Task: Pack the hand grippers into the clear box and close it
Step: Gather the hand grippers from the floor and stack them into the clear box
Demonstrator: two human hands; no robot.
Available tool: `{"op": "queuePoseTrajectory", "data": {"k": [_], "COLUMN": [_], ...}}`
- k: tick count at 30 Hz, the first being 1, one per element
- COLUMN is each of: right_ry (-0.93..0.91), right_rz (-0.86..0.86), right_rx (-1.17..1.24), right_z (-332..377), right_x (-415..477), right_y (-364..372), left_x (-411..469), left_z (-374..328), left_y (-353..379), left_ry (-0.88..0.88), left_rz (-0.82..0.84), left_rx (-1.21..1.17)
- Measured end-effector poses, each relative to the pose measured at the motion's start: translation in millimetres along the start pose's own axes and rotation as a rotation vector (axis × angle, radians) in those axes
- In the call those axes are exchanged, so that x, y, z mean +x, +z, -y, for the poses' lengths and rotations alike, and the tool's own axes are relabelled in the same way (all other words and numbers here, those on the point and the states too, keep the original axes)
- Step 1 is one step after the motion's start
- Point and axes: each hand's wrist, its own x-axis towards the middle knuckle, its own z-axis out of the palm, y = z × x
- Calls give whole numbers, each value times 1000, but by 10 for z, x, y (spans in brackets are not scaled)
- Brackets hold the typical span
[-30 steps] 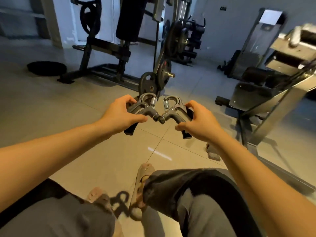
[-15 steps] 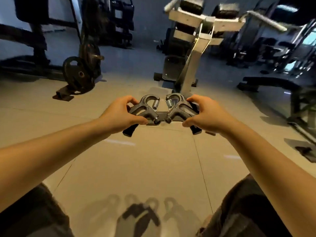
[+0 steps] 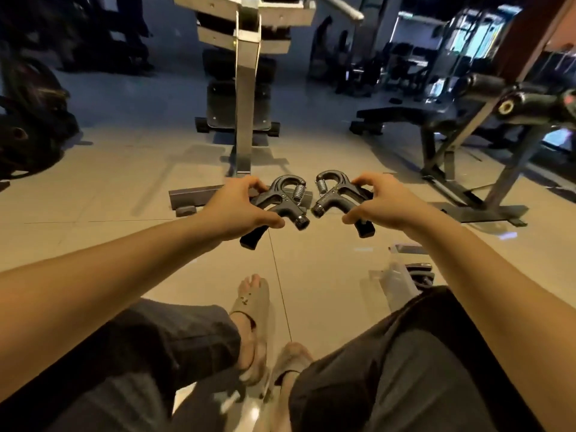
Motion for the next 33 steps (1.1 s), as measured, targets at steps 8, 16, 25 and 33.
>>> {"op": "queuePoseTrajectory", "data": {"k": [8, 16, 25, 33], "right_ry": [187, 270, 249, 182], "right_rz": [39, 66, 161, 299], "right_rx": [-231, -360, -417, -607], "right_z": [-994, -1992, -3195, -3964], "right_x": [93, 307, 858, 1581], "right_y": [-499, -962, -1057, -863], "left_x": [548, 1073, 1797, 2317], "left_z": [-502, -824, -964, -1055], "left_y": [954, 1872, 2667, 3194], "left_ry": [129, 157, 190, 190], "left_rz": [142, 263, 325, 370], "left_rx": [83, 157, 392, 432]}}
